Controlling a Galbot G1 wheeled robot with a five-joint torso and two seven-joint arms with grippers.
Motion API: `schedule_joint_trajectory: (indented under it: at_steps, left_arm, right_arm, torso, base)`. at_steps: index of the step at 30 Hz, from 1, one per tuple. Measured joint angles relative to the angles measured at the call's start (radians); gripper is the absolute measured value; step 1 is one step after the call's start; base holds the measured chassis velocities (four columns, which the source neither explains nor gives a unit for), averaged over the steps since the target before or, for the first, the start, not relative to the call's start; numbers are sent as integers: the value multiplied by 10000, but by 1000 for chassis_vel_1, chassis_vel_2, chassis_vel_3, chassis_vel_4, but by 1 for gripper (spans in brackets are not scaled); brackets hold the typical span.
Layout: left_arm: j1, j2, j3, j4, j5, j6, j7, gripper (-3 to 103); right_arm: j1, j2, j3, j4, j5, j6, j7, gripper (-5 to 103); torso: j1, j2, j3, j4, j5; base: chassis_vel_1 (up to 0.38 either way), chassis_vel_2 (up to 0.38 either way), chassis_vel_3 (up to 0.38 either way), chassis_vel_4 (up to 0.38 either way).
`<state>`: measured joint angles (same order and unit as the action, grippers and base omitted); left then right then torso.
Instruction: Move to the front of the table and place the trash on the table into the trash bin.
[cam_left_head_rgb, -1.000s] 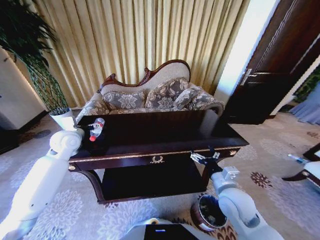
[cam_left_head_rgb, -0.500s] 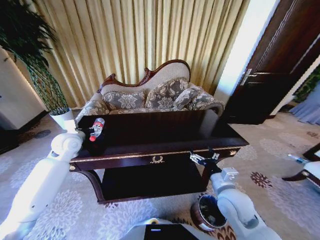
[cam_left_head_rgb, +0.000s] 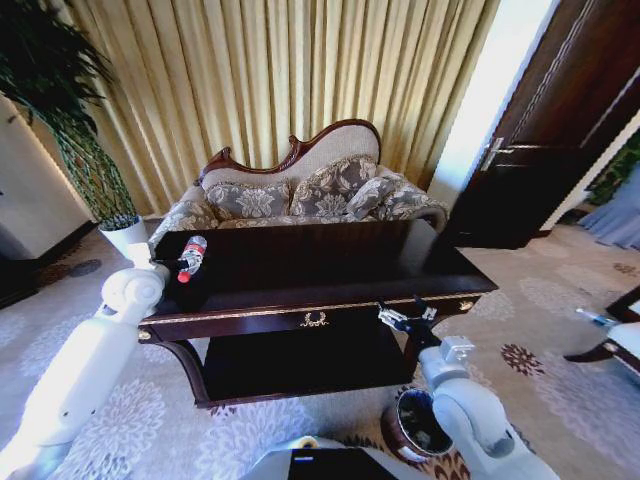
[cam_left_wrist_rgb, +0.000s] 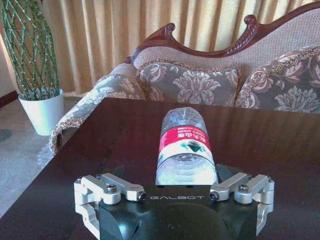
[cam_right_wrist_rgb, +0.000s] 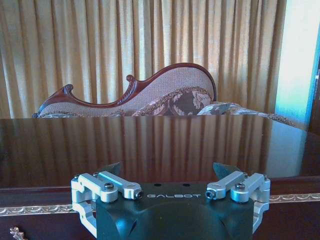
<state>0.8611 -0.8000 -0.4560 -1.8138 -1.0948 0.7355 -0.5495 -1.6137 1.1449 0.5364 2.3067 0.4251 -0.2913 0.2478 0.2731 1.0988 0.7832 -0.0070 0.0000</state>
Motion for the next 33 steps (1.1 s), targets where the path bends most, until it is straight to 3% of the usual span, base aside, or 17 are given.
schedule_joint_trajectory:
  at_steps: [7,9,11,14,16,24,26,31,32,33]
  left_arm:
    - [-15,-86,35,12,-166,-2,-71,103]
    - [11,-99,-2,-65,-406,-2,-146,96]
    - [24,-99,-19,-84,-440,-3,-147,96]
    - [72,-100,-89,-125,-503,-2,-146,81]
    - [79,-100,-104,-126,-505,-3,-146,81]
    - [351,-63,-409,-163,-477,-9,-59,45]
    - [379,-57,-443,-168,-472,-9,-42,45]
    - [478,-19,-624,-219,-284,-5,310,33]
    - [494,-15,-671,-258,-240,-5,435,33]
    - [594,13,-775,-406,150,-60,940,32]
  right_arm:
    - [-47,-8,55,30,7,39,-9,100]
    - [-41,-50,87,35,29,55,-12,100]
    - [-32,-64,93,35,36,60,-12,100]
    - [45,-103,100,13,62,72,-13,100]
    - [63,-106,101,5,66,73,-13,100]
    - [230,-179,58,-98,128,78,-14,100]
    - [245,-182,55,-101,139,78,-12,100]
    - [252,-176,40,-47,188,78,36,100]
    - [247,-174,37,-12,206,78,62,100]
    - [234,-171,30,130,303,78,160,100]
  torso:
    - [0,0,0,-1,-1]
    - [0,0,0,-1,-1]
    - [0,0,0,-1,0]
    - [0,0,0,0,0]
    - [0,0,0,-1,0]
    - [-1,0,-1,0,1]
    - [0,1,0,-1,1]
    - [0,0,1,1,-2]
    - [0,0,0,1,-2]
    - [0,0,0,-2,0]
  base:
    - [0,0,0,0]
    - [0,0,0,0]
    - [0,0,0,0]
    - [0,0,0,0]
    - [0,0,0,0]
    - [0,0,0,0]
    - [0,0,0,0]
    - [0,0,0,0]
    - [0,0,0,0]
    - [0,0,0,0]
